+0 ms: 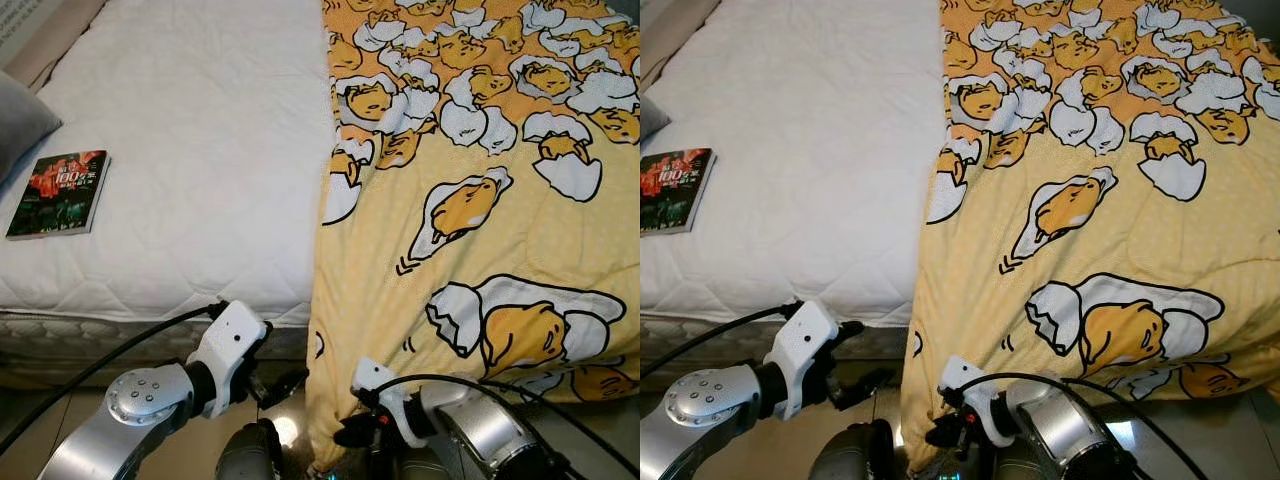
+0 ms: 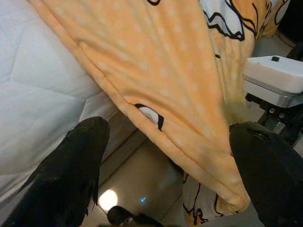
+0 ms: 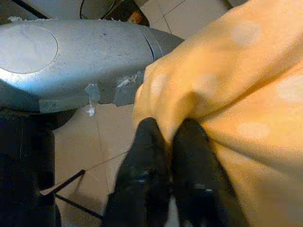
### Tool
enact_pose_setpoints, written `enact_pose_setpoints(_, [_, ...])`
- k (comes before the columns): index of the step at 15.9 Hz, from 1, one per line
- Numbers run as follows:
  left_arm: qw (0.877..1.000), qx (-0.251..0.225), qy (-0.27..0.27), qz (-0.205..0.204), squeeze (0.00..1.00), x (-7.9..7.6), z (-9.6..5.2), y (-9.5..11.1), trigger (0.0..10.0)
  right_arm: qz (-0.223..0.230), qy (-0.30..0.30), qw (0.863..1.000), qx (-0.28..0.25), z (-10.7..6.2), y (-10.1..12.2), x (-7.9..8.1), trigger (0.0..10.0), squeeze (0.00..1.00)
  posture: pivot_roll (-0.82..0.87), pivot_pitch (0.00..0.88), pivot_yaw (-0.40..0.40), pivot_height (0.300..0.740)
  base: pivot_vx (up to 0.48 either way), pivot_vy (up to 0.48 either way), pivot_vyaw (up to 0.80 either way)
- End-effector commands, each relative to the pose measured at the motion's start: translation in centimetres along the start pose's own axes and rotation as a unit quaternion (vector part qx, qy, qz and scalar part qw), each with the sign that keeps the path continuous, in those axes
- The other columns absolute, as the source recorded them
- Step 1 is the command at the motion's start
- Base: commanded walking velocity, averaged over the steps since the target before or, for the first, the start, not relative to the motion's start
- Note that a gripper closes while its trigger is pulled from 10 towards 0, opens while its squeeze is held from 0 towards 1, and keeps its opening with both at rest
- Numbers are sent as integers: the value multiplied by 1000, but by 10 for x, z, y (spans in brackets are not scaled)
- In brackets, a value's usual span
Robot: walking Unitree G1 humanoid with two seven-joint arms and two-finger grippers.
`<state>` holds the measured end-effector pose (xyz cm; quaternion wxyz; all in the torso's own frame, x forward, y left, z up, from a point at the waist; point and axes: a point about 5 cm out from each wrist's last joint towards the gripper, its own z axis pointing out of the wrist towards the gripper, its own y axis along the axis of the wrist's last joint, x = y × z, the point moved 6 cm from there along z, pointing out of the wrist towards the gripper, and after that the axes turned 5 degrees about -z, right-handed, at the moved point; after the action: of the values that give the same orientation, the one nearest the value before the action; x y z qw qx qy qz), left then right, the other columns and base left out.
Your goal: Clean up the room
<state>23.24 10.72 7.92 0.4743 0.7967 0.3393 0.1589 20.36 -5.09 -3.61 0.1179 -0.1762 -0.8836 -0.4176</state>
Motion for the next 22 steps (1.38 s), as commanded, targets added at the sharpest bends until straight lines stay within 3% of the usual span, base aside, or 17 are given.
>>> enact_pose_setpoints(1, [1000, 3, -4, 2, 0, -2, -3, -1, 10000, 7, 11, 1000, 6, 4, -5, 6, 10000, 1000, 111, 200, 47, 740, 0, 0, 0])
enact_pose_setpoints(5, [1000, -5, 1, -7, 0, -1, 0, 1, 10000, 17, -58, 998, -21, -14, -1, -11, 10000, 1000, 94, 181, 44, 740, 0, 0, 0])
enact_pose_setpoints(8, [998, -42, 31, -31, 0, 4, 3, 9, 10000, 19, -148, 985, -88, -40, 16, -25, 10000, 1000, 59, 130, 38, 740, 0, 0, 0])
enact_pose_setpoints(9, [993, -72, 78, -44, 0, 15, 3, 15, 10000, 6, -209, 971, -118, -52, 25, -33, 10000, 1000, 45, 112, 35, 740, 0, 0, 0])
enact_pose_setpoints(11, [979, -99, 166, -65, 0, 37, 0, 17, 10000, 35, -301, 938, -165, -71, 35, -47, 10000, 1000, 20, 80, 30, 740, 0, 0, 0])
enact_pose_setpoints(12, [969, -112, 207, -69, 0, 47, -5, 20, 10000, 55, -356, 908, -213, -87, 45, -54, 10000, 1000, 16, 71, 28, 740, 0, 0, 0])
enact_pose_setpoints(13, [964, -120, 225, -71, 0, 51, -7, 22, 10000, 72, -388, 887, -240, -98, 50, -59, 10000, 1000, 14, 57, 24, 740, 0, 0, 0])
enact_pose_setpoints(14, [958, -130, 245, -74, 0, 55, -8, 25, 10000, 114, -440, 844, -284, -116, 55, -66, 10000, 847, 12, 37, 18, 740, 0, 0, 0])
enact_pose_setpoints(15, [953, -138, 258, -82, 0, 56, -8, 27, 10000, 107, -459, 831, -297, -124, 60, -66, 10000, 0, 13, 18, 10, 740, 0, 0, 0])
enact_pose_setpoints(16, [951, -139, 263, -85, 0, 57, -5, 26, 10000, 95, -463, 831, -292, -124, 62, -65, 10000, 0, 13, 14, 8, 740, 0, 0, 0])
enact_pose_setpoints(22, [948, -145, 273, -82, 0, 64, 3, 31, 10000, 126, -505, 821, -236, -121, 43, -72, 10000, 0, 7, 0, 8, 740, 0, 0, 0])
